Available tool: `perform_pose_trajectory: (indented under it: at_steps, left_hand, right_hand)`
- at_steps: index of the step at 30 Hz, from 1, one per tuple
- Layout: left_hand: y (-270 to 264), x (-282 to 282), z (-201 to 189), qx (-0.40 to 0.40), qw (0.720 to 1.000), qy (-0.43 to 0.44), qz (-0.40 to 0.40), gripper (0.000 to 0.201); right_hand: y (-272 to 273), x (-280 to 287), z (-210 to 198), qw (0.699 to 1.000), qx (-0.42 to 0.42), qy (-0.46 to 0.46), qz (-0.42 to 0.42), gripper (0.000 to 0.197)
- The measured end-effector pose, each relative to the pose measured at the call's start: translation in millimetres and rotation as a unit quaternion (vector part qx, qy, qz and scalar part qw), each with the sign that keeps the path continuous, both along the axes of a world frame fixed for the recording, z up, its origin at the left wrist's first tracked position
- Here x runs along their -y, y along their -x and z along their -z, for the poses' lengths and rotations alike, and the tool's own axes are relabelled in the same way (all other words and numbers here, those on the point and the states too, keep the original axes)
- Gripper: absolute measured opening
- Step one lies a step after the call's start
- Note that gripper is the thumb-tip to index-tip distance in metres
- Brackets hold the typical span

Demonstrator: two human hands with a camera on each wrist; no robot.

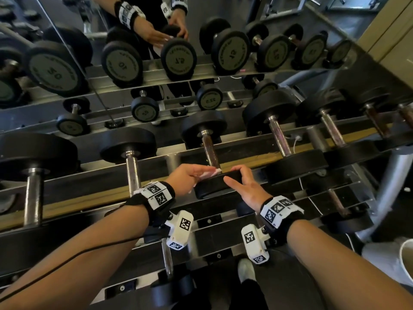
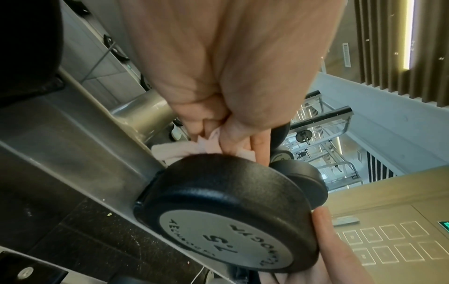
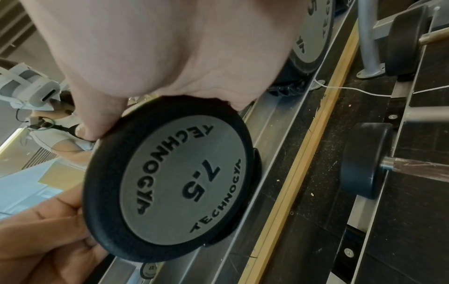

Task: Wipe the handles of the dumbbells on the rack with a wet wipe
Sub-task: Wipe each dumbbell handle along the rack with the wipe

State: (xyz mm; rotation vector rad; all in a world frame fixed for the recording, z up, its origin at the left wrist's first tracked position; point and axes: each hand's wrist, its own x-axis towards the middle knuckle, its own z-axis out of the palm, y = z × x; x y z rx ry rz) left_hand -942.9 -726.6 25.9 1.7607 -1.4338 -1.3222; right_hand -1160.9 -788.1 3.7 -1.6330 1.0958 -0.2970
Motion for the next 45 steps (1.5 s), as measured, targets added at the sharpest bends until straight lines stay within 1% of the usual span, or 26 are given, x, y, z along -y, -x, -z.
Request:
perform_pose_trajectory:
  at_steps: [1,3,5,7,9,10,12,14,17,20,24,27,29,32,36,39,41,43,45]
  left_hand:
    - [-1.0,-0.7,-2.8,0.001,1.0,-0.003,0.0,0.054]
    - [-5.2,-1.6,-9.9,-0.028,0.999,-0.014,-0.018,0.052]
    - [-7.9,-1.7,-19.8,-0.065,0.995,-0.03,-0.064,0.049]
    - [-4.2,1.7,-32.0,-0.094,0.989,-0.028,-0.111,0.052]
    - [8.3,9.2,-45.7,-0.113,0.984,-0.01,-0.134,0.056]
    - [16.9,14.8,-51.5,-0.122,0.983,0.003,-0.134,0.056]
    - [37.2,29.7,-61.9,-0.125,0.984,0.023,-0.125,0.056]
    - [60.1,48.3,-69.6,-0.119,0.984,0.04,-0.123,0.057]
    - [95.8,77.7,-72.6,-0.109,0.983,0.055,-0.136,0.058]
    - [130.7,107.0,-65.3,-0.08,0.982,0.063,-0.158,0.057]
    - [168.0,137.3,-48.9,-0.047,0.982,0.06,-0.173,0.057]
    - [183.1,154.1,-37.6,0.024,0.983,0.062,-0.171,0.057]
    - [186.2,166.3,-33.6,0.07,0.98,0.067,-0.173,0.057]
    - [183.1,184.7,-34.8,0.117,0.976,0.063,-0.173,0.057]
    - [168.8,202.7,-30.5,0.171,0.971,0.051,-0.156,0.058]
    - [161.2,208.2,-22.2,0.204,0.967,0.053,-0.14,0.056]
    - [161.8,211.9,-18.2,0.21,0.968,0.052,-0.124,0.055]
    - [165.9,215.7,-15.1,0.218,0.97,0.063,-0.086,0.056]
    - [171.3,218.2,-12.3,0.242,0.967,0.074,-0.032,0.053]
  right_hand:
    - [0.9,1.6,-2.3,1.0,-0.007,-0.007,-0.009,0.037]
    - [4.9,6.4,-7.9,0.999,-0.022,-0.017,-0.036,0.036]
    - [11.6,14.1,-15.0,0.997,-0.037,-0.025,-0.065,0.033]
    - [20.0,24.7,-23.5,0.995,-0.044,-0.029,-0.082,0.027]
    - [32.4,39.0,-33.7,0.994,-0.055,-0.01,-0.091,0.022]
    - [40.6,47.4,-39.8,0.994,-0.055,0.005,-0.09,0.019]
    - [60.5,66.2,-53.2,0.996,-0.028,0.032,-0.076,0.013]
    - [83.8,86.2,-66.5,0.997,-0.001,0.065,-0.05,0.014]
    - [121.4,114.0,-79.1,0.993,0.016,0.113,-0.011,0.017]
    - [157.6,137.2,-79.9,0.991,0.009,0.13,0.016,0.018]
    - [191.2,157.3,-69.4,0.994,-0.005,0.107,0.032,0.015]
    - [201.3,165.2,-58.2,0.995,0.001,0.084,0.045,0.016]
    - [201.3,168.3,-50.7,0.998,0.0,0.055,0.035,0.02]
    - [195.3,170.2,-37.0,1.0,0.004,0.011,0.015,0.028]
    - [195.8,168.8,-18.7,0.997,0.052,-0.046,0.041,0.032]
    - [199.6,168.6,-9.6,0.994,0.059,-0.076,0.042,0.037]
    - [199.6,170.1,-7.8,0.994,0.059,-0.081,0.046,0.04]
    - [198.5,170.5,-7.4,0.994,0.053,-0.083,0.048,0.042]
    - [198.4,168.4,-6.0,0.991,0.062,-0.103,0.063,0.042]
